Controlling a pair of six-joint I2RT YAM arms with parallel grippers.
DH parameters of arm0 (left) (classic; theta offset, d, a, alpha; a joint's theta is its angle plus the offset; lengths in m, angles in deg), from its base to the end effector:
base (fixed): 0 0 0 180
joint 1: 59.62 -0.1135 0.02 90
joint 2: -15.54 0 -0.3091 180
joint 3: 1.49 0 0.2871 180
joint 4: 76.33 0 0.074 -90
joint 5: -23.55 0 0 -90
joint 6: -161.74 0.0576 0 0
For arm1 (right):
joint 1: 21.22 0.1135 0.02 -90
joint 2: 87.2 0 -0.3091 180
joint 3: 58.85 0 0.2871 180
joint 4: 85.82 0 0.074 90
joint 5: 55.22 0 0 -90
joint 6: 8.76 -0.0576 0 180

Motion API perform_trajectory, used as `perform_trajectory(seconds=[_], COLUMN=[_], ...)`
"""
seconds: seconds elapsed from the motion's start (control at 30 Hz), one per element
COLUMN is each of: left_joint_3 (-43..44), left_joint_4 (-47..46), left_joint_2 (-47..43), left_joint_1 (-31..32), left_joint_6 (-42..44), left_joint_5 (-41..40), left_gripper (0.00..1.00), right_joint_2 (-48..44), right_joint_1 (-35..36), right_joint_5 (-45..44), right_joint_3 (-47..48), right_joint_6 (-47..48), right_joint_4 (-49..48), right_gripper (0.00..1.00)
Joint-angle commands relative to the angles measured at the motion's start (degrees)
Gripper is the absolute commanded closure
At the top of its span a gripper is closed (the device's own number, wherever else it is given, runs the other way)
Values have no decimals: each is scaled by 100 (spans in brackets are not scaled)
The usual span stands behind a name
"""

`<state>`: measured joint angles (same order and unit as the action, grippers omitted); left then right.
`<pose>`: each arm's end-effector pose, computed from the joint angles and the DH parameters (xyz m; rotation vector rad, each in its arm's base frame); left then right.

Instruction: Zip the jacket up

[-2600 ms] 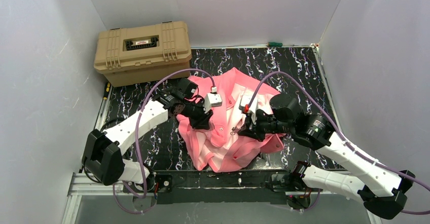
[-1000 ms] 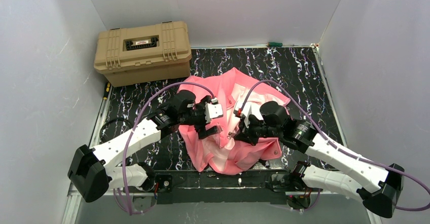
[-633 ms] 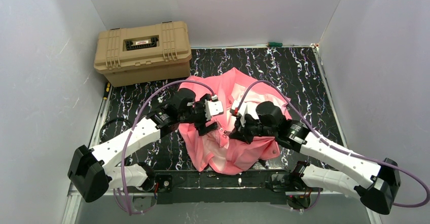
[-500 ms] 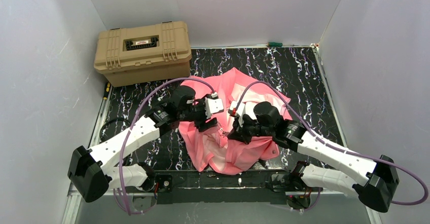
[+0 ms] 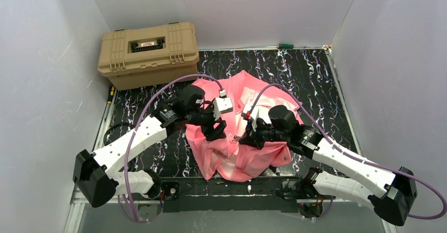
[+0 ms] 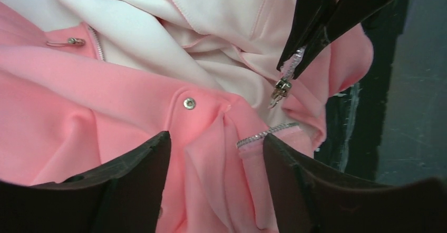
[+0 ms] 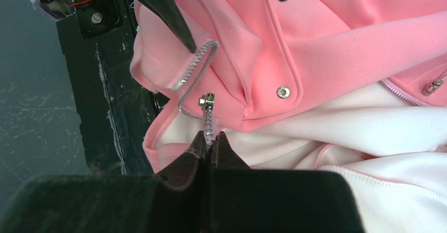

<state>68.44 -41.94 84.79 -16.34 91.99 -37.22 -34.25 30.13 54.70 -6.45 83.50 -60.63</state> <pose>0.1998 -0.2268 0.3370 1.3904 1.6744 -0.7810 0.1322 0.1968 0.3018 -1.1509 1.7655 0.8811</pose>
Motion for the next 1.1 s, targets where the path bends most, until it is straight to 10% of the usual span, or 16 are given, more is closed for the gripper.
perform_trajectory(seconds=[0.0,0.27,0.47,0.77,1.07], left_joint_3=[397,956,-59,-672,-424], left_joint_4=[540,2365,2217,-120,76], left_joint_2=[-183,-415,-720,-726,-601], left_joint_1=[-296,-1171,-504,-177,-365], left_joint_6=[-1067,-120,1440,488,-897], left_joint_5=[667,3172,2486,933,2474], left_gripper=[33,2,2,2,2], right_joint_2=[-70,23,54,28,30], right_joint_1=[-55,-97,-150,-217,-363], right_joint_5=[237,424,479,510,712], right_joint_3=[123,169,162,264,255], right_joint_6=[103,222,287,322,499], right_joint_4=[86,229,237,422,636], right_gripper=[99,99,99,99,99])
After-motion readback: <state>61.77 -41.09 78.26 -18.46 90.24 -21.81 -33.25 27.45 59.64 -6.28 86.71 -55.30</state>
